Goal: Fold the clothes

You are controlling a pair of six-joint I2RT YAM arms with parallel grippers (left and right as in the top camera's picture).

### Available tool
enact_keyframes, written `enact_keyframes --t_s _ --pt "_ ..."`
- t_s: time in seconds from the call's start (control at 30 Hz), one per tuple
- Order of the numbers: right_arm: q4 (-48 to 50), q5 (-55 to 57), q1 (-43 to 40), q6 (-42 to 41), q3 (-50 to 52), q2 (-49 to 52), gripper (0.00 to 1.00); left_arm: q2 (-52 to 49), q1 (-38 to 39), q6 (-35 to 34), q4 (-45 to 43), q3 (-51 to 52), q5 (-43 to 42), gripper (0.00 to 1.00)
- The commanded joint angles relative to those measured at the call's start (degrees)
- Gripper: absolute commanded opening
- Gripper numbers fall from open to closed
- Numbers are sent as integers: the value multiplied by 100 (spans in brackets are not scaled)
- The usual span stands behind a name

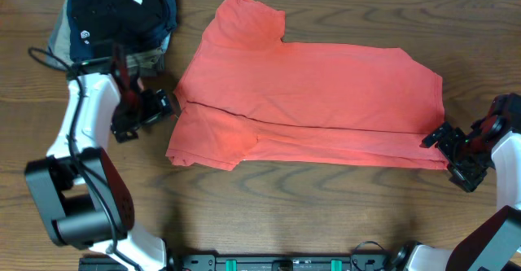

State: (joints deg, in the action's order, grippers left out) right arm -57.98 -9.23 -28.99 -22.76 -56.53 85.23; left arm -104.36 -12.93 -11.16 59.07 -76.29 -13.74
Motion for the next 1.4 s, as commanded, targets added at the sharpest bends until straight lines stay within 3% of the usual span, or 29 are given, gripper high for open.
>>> enact_keyframes --t_s 0.0,0.13,0.33,0.5,0.77,0.97,1.13,1.33,1.37 --pt "-7 -24 57 76 9 -4 99 -203 -203 365 273 33 -531 95" --pt "-7 -24 57 76 9 -4 99 -310 -275 398 597 61 -533 92" --pt "-35 -26 57 76 11 -4 99 -313 -254 409 304 470 -529 66" --pt "-81 -24 57 111 15 -4 98 -313 -254 407 -289 1049 -529 66" --pt "-76 -26 57 186 15 -4 98 -313 -251 404 -601 1117 -533 63" --pt "-76 -26 57 186 15 -4 98 -313 -249 404 -636 1147 -533 28" --pt "-79 -26 57 188 15 -4 98 -313 -249 404 -636 1147 -535 8" --pt "-79 -24 57 188 15 -4 98 -313 -249 404 -627 1145 -531 6" --pt "-79 -24 57 188 15 -4 98 -313 -249 404 -632 1145 -525 14"
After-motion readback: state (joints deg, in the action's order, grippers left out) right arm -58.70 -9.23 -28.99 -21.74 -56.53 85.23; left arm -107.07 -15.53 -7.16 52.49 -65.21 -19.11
